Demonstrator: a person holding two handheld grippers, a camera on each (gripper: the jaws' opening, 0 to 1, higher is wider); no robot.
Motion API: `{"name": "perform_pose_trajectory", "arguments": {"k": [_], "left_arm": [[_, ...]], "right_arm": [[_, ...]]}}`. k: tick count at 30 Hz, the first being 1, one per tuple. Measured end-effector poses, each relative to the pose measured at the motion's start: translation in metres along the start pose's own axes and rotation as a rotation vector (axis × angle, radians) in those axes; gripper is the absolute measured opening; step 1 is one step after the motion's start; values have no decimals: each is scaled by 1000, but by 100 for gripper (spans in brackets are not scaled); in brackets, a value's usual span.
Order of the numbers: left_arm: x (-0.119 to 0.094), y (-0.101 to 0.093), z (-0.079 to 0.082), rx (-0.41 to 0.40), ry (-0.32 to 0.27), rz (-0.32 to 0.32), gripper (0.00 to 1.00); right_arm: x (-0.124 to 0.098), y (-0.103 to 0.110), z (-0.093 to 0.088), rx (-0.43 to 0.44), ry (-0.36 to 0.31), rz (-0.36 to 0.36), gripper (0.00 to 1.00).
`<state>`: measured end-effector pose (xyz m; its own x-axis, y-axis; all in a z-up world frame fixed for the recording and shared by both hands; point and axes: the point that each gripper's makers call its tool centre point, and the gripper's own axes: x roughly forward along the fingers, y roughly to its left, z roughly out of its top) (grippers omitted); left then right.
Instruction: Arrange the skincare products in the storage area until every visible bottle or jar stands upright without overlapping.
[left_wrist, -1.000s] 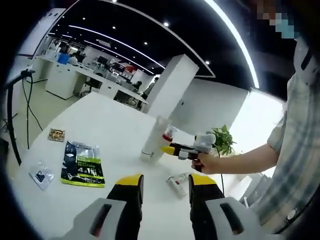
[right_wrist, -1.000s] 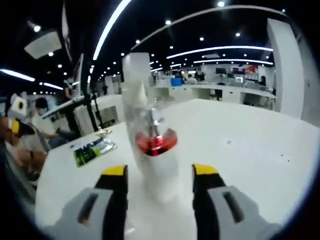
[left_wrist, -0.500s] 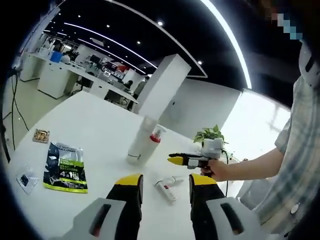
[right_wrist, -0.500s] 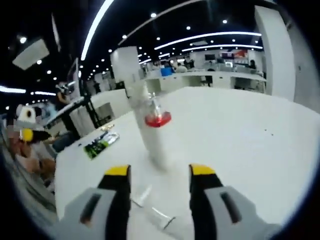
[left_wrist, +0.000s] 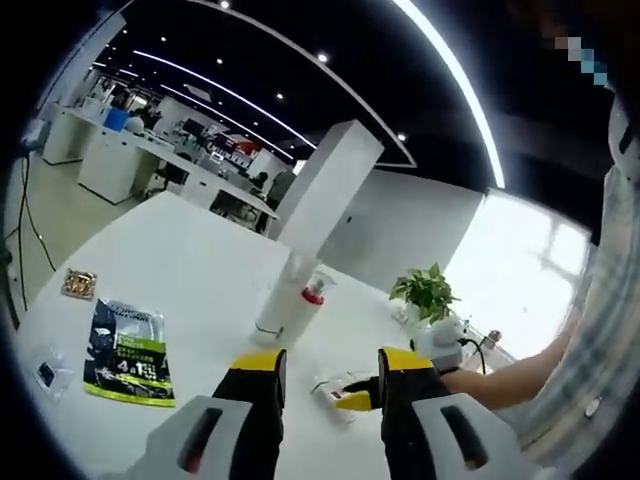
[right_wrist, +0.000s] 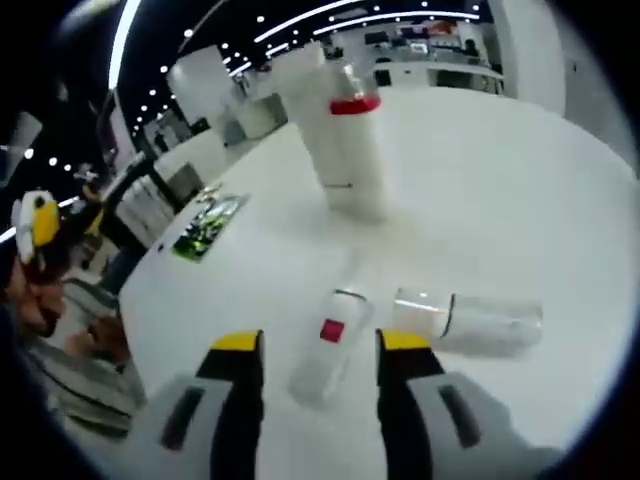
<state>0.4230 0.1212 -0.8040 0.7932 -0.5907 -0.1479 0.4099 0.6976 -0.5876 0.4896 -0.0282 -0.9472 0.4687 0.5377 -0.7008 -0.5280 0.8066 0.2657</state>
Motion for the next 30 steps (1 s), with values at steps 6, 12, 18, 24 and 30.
{"name": "perform_pose_trajectory", "arguments": {"k": [6, 12, 18, 24, 30], "left_arm": [[-3, 0, 2, -1, -10, 17, 37], [-2, 4, 1, -21, -17, 48, 37], [0, 5, 8, -26, -34, 53, 37], [4, 4, 5, -30, -17, 45, 37], [5, 10, -3, -87, 16, 45, 37]], "right_arm": [[11, -2, -13, -53, 86, -16, 39], [12, 0, -30, -92, 152, -36, 37], [18, -1, -27, -232, 158, -13, 27], [15, 3, -31, -310, 164, 21, 21], [7, 18, -22, -256, 135, 92, 19]]}}
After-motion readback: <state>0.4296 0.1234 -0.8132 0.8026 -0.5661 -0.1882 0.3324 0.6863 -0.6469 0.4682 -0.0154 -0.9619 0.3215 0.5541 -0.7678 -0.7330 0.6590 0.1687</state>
